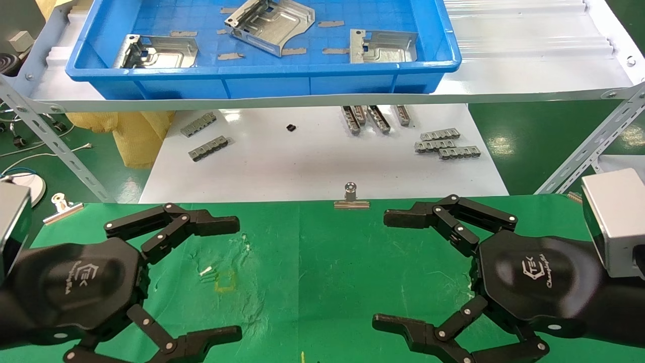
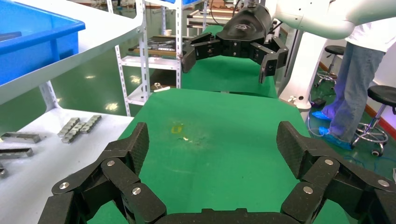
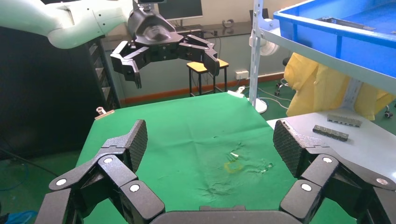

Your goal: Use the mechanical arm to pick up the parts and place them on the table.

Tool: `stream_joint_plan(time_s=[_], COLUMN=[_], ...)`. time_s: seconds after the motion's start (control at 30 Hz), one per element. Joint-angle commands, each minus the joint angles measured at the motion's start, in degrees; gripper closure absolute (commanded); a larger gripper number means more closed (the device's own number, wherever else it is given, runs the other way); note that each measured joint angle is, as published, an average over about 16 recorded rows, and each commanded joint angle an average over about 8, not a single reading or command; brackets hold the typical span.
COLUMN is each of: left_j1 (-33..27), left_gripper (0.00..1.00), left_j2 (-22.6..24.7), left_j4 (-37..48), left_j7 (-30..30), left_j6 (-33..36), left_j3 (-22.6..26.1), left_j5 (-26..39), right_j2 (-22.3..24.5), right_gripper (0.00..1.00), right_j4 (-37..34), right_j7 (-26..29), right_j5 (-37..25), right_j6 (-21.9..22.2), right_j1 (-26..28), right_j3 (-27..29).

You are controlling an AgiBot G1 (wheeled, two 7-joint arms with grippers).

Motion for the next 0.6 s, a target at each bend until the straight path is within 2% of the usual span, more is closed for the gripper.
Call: stream_joint_plan(time_s=[0.03, 0.27, 0.3, 0.53, 0.57, 0.6], left_j1=[0.0, 0.0, 0.0, 0.0, 0.0, 0.0], left_gripper=[0.00, 0.00, 0.00, 0.00, 0.00, 0.00], left_j2=[0.0, 0.0, 0.0, 0.0, 0.0, 0.0], left_j4=[0.0, 0.0, 0.0, 0.0, 0.0, 0.0], left_j7=[0.0, 0.0, 0.0, 0.0, 0.0, 0.0], left_j6=[0.0, 0.0, 0.0, 0.0, 0.0, 0.0], left_j3=[0.0, 0.0, 0.0, 0.0, 0.0, 0.0], left_j5=[0.0, 0.0, 0.0, 0.0, 0.0, 0.0], right_j2=[0.0, 0.0, 0.0, 0.0, 0.0, 0.0], right_gripper=[0.00, 0.00, 0.08, 0.95, 1.00, 1.00], right_j4=[0.0, 0.0, 0.0, 0.0, 0.0, 0.0], right_j7=[0.0, 0.0, 0.0, 0.0, 0.0, 0.0], right_j5=[0.0, 0.0, 0.0, 0.0, 0.0, 0.0], right_j6=[0.0, 0.0, 0.0, 0.0, 0.0, 0.0], right_j1=[0.0, 0.0, 0.0, 0.0, 0.0, 0.0], right_j3=[0.0, 0.0, 0.0, 0.0, 0.0, 0.0])
